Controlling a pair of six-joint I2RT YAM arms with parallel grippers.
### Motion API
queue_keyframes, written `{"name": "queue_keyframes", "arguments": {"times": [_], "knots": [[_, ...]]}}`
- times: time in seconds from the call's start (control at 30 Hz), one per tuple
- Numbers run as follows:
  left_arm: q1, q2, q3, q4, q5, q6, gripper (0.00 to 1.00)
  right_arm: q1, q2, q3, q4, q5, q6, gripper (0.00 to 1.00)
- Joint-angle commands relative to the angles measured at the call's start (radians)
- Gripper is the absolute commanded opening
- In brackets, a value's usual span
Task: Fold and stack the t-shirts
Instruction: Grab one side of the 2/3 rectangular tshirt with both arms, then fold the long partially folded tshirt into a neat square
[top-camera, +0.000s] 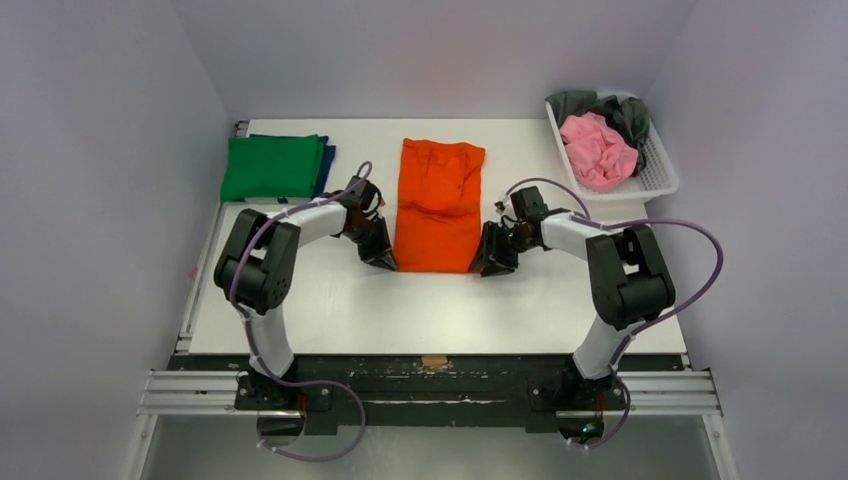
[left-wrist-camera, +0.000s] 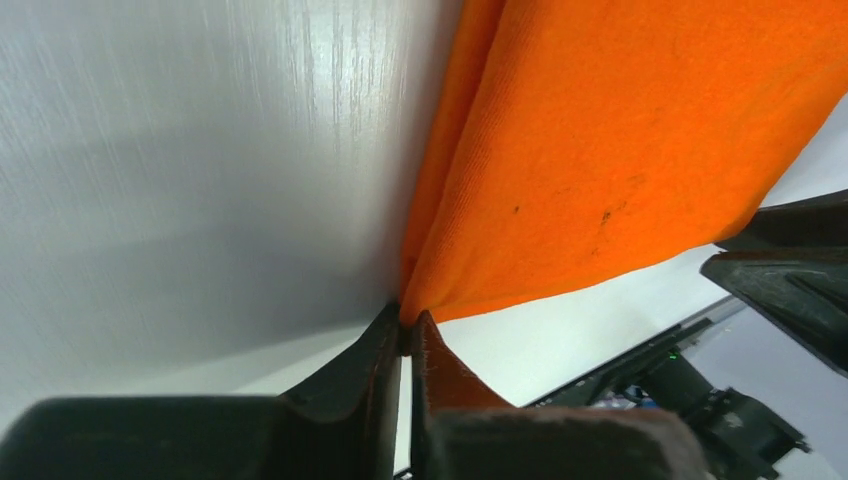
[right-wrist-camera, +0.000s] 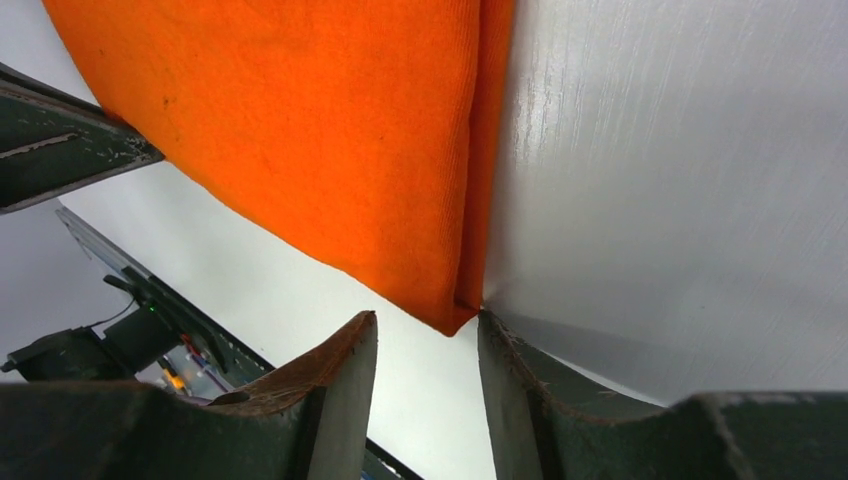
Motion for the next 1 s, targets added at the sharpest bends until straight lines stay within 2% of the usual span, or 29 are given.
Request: {"name": "queue_keyframes", "arguments": {"times": [0.0,0.17,0.27,0.43,0.53,0.63,0.77,0.97], "knots": [[-0.007,0.028,0.010,0.013,-0.019,0.008,0.00,0.005,0.038,-0.013,-0.009,0.012,-0.018,0.40],[-0.007,0.014,0.000,0.022,-0.017,0.016,0.00,0.007,0.065,-0.011,0.018,0.014,-0.021,0.26],[-0.009,0.007,-0.001,0.022,-0.015,0.021,0.00,0.008,0.073,-0.002,0.028,0.029,-0.019,0.00],[-0.015,-0.057,-0.033,-0.015,-0.010,0.034,0.00,0.011,-0.021,-0.031,-0.054,0.027,-0.070,0.00],[-0.036,-0.173,-0.108,-0.084,-0.043,0.051,0.00,0.028,-0.113,-0.092,-0.172,-0.017,-0.115,0.00],[-0.084,-0.347,-0.196,-0.166,-0.005,0.054,0.00,0.084,-0.219,-0.117,-0.314,-0.107,-0.156,0.00],[-0.133,-0.556,-0.234,-0.218,0.062,0.006,0.00,0.106,-0.361,-0.056,-0.499,0.002,-0.215,0.00],[-0.131,-0.706,-0.133,-0.301,0.015,0.031,0.00,0.091,-0.457,0.064,-0.506,0.063,-0.209,0.00]]}}
